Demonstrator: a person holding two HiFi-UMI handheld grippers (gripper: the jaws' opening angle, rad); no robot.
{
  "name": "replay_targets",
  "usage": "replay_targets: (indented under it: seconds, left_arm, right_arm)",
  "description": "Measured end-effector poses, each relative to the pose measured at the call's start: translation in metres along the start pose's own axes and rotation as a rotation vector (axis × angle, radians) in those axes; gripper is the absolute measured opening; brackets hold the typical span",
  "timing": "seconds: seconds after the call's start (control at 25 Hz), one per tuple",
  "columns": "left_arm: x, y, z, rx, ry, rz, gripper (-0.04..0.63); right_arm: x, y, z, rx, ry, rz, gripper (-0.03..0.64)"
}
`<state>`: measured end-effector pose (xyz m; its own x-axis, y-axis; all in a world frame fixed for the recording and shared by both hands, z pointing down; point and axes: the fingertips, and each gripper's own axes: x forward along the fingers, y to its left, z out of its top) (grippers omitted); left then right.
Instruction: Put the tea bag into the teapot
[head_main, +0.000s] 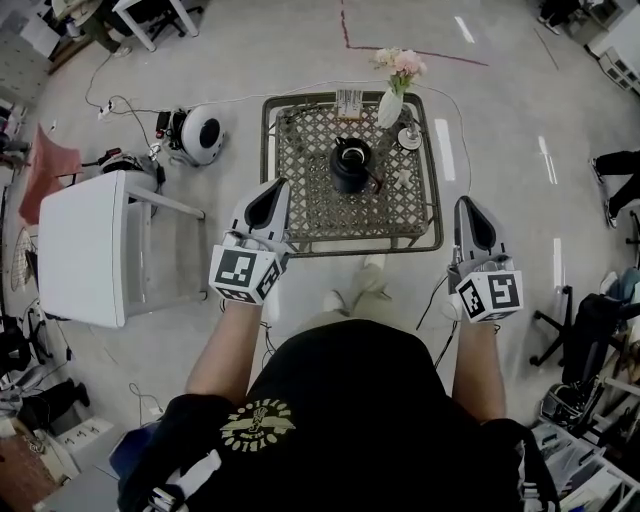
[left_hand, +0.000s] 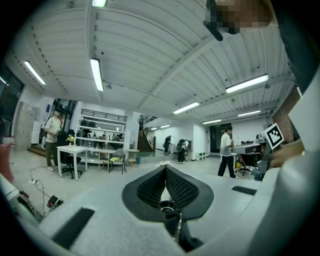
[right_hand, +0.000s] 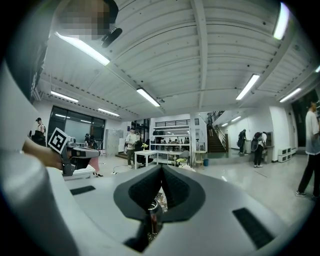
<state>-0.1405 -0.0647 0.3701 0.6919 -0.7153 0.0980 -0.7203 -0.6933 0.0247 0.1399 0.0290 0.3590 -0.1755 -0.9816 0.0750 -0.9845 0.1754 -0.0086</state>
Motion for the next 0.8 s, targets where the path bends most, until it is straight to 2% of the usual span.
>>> replay_targets:
  seconds: [0.44,0.8]
  left_arm:
    - [0.051,0.010,-0.004,-0.009,0.018,0.035,0.009]
    - [0.085,0.016,-0.022,-0.018,0.050,0.064,0.009]
  right_arm:
    - [0.045,-0.035,-0.010,0.002,0.034,0.045,0.006]
    - [0.078,-0.064,-0.033,0.007,0.077,0.069,0.006]
